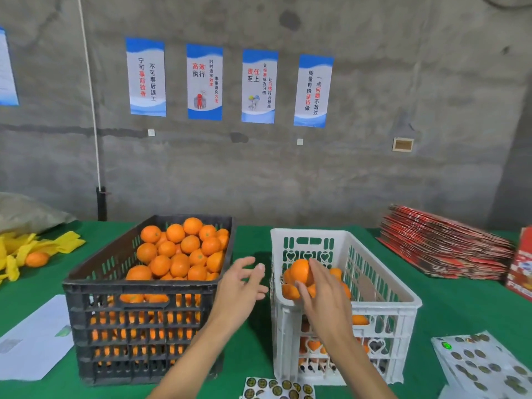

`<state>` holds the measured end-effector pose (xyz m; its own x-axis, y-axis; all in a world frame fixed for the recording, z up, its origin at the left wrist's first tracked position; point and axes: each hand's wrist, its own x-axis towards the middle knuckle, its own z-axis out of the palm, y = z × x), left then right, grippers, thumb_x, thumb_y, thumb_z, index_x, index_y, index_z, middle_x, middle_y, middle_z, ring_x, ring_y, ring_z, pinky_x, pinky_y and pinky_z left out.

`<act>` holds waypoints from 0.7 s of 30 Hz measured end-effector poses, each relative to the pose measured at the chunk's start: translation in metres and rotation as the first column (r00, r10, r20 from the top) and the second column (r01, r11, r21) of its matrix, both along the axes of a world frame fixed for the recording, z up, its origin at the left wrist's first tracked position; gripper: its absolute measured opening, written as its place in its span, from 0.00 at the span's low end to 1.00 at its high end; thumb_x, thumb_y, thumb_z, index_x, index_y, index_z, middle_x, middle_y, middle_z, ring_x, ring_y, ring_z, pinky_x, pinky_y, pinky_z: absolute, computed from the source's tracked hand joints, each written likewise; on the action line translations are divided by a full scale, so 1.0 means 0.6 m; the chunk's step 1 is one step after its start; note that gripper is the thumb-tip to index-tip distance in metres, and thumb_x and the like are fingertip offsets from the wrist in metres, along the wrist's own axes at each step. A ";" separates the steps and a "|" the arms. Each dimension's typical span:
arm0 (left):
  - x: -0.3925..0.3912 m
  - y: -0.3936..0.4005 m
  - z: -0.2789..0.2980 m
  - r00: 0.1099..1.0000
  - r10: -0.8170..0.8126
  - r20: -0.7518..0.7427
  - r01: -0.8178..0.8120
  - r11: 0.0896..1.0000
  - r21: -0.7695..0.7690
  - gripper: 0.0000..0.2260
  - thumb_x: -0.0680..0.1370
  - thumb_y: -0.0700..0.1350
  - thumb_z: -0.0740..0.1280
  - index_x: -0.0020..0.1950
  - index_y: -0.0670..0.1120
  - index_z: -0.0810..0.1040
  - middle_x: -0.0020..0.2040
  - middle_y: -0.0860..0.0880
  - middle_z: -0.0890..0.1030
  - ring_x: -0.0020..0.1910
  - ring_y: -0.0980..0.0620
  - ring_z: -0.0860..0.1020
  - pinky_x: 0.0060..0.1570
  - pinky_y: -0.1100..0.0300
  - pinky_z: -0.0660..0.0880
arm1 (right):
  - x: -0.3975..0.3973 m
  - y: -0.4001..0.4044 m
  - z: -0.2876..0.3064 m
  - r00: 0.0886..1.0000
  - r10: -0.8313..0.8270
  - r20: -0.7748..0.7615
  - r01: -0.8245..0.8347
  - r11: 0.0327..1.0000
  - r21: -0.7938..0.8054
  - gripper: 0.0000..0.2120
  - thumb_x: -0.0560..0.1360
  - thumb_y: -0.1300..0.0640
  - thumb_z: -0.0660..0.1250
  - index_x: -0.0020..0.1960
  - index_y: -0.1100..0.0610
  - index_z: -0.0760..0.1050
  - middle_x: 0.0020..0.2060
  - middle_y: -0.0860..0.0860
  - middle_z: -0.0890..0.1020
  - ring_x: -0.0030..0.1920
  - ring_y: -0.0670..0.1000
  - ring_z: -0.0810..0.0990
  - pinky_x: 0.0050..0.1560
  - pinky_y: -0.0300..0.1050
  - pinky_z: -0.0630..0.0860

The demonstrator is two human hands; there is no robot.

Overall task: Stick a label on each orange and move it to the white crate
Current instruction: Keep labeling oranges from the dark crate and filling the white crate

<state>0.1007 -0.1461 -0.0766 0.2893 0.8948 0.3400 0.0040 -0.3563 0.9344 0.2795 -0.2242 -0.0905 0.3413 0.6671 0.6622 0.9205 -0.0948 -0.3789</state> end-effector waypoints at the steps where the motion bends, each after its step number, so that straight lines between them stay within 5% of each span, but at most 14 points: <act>1: -0.009 0.007 0.006 1.000 0.015 0.010 -0.015 1.000 0.003 0.19 0.84 0.51 0.66 0.73 0.46 0.72 0.55 0.47 0.84 0.44 0.51 0.87 0.48 0.52 0.85 | 0.006 0.006 -0.003 1.000 -0.026 0.009 0.026 0.999 -0.022 0.24 0.83 0.48 0.64 0.76 0.53 0.69 0.72 0.49 0.76 0.69 0.51 0.75 0.70 0.47 0.71; 5: -0.060 0.037 0.027 0.998 0.068 -0.014 -0.066 0.994 0.088 0.11 0.84 0.48 0.67 0.65 0.48 0.78 0.53 0.51 0.84 0.50 0.54 0.85 0.47 0.58 0.84 | -0.006 0.041 -0.008 0.999 0.028 0.020 -0.028 1.000 -0.005 0.20 0.83 0.53 0.65 0.73 0.57 0.74 0.71 0.51 0.76 0.71 0.52 0.74 0.75 0.47 0.65; 8: -0.117 0.074 0.029 0.944 0.245 -0.222 -0.170 0.936 0.310 0.09 0.84 0.51 0.67 0.61 0.51 0.81 0.57 0.56 0.83 0.57 0.61 0.79 0.57 0.58 0.79 | -0.057 0.085 0.007 0.989 0.141 -0.030 -0.141 0.990 0.009 0.20 0.83 0.50 0.63 0.73 0.55 0.74 0.71 0.50 0.76 0.72 0.51 0.73 0.75 0.46 0.66; 11: -0.182 0.126 0.025 0.808 0.410 -0.423 -0.225 0.878 0.423 0.12 0.83 0.52 0.67 0.65 0.51 0.80 0.64 0.53 0.80 0.65 0.52 0.75 0.65 0.52 0.74 | -0.120 0.138 0.024 0.960 0.270 -0.075 -0.271 0.963 -0.006 0.21 0.83 0.48 0.63 0.74 0.53 0.73 0.71 0.48 0.76 0.72 0.50 0.72 0.73 0.46 0.68; 15: -0.273 0.215 0.025 0.617 0.476 -0.627 -0.295 0.878 0.376 0.18 0.82 0.52 0.68 0.70 0.48 0.78 0.68 0.46 0.79 0.68 0.44 0.76 0.63 0.49 0.75 | -0.187 0.205 0.038 0.878 0.408 -0.252 -0.425 0.905 -0.016 0.23 0.81 0.45 0.66 0.74 0.48 0.71 0.69 0.45 0.77 0.69 0.47 0.74 0.69 0.48 0.72; 21: -0.330 0.353 0.061 0.444 0.370 -0.816 -0.279 0.923 0.266 0.28 0.78 0.49 0.73 0.76 0.49 0.70 0.68 0.39 0.74 0.67 0.38 0.76 0.65 0.49 0.74 | -0.222 0.303 0.052 0.806 0.472 -0.358 -0.523 0.850 -0.058 0.24 0.79 0.48 0.70 0.74 0.48 0.71 0.68 0.46 0.78 0.66 0.46 0.76 0.66 0.50 0.75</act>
